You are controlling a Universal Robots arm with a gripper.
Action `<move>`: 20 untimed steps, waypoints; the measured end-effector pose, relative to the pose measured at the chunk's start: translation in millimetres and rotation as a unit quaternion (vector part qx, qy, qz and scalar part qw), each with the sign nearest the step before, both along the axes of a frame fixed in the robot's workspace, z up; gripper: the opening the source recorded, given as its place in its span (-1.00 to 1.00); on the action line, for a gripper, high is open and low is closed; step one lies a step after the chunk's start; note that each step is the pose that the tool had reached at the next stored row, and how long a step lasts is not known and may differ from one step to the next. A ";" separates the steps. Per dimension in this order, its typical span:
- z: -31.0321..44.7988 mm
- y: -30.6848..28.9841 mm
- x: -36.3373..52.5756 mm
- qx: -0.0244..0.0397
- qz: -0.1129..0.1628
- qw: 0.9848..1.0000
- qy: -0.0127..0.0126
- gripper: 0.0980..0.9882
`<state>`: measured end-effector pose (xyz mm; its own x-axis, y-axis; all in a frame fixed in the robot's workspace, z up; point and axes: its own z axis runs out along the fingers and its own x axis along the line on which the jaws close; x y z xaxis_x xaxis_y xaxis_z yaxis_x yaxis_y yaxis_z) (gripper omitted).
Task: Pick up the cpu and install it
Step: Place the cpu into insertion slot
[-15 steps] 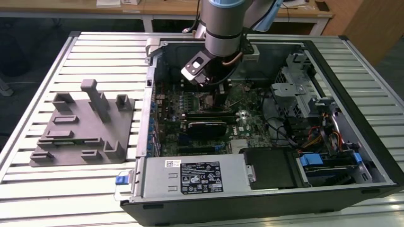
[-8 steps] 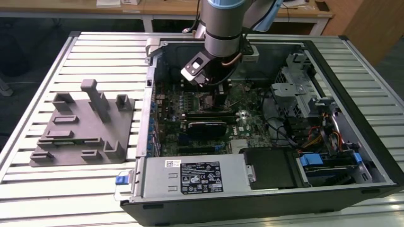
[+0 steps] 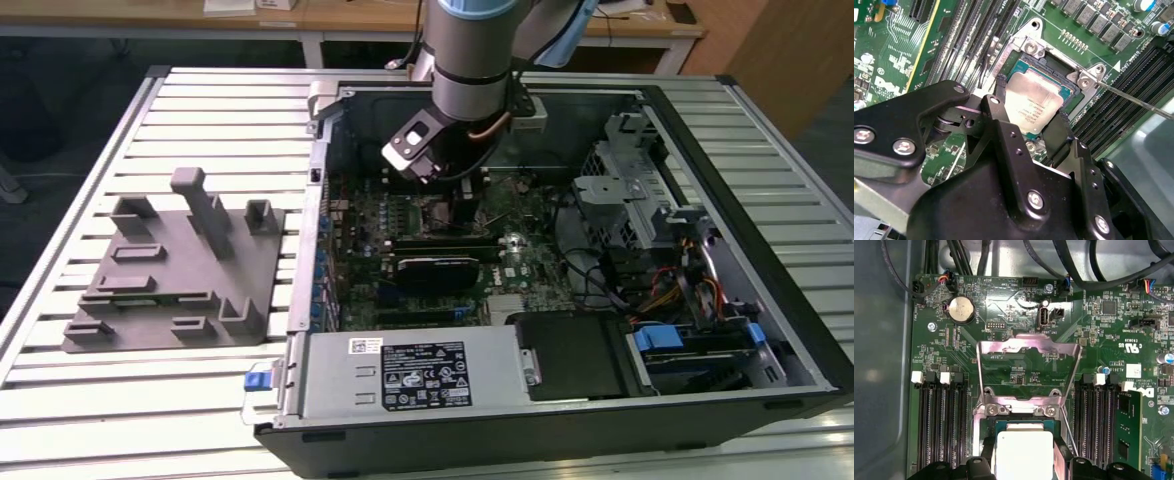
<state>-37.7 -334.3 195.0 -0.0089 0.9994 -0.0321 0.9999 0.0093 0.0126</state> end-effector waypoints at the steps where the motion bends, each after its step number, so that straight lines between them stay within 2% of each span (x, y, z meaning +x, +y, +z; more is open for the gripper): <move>1: -0.1 0.1 -0.7 0.000 -0.002 1.000 0.000 0.00; 6: -1.3 0.3 -1.7 0.001 -0.004 1.000 0.000 0.00; 14: -1.6 0.3 1.6 0.001 -0.005 1.000 0.000 0.00; 20: -1.6 0.3 -0.9 0.003 -0.005 1.000 0.000 0.00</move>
<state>-38.6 -333.9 193.4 0.0019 0.9996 -0.0265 0.9999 -0.0015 0.0125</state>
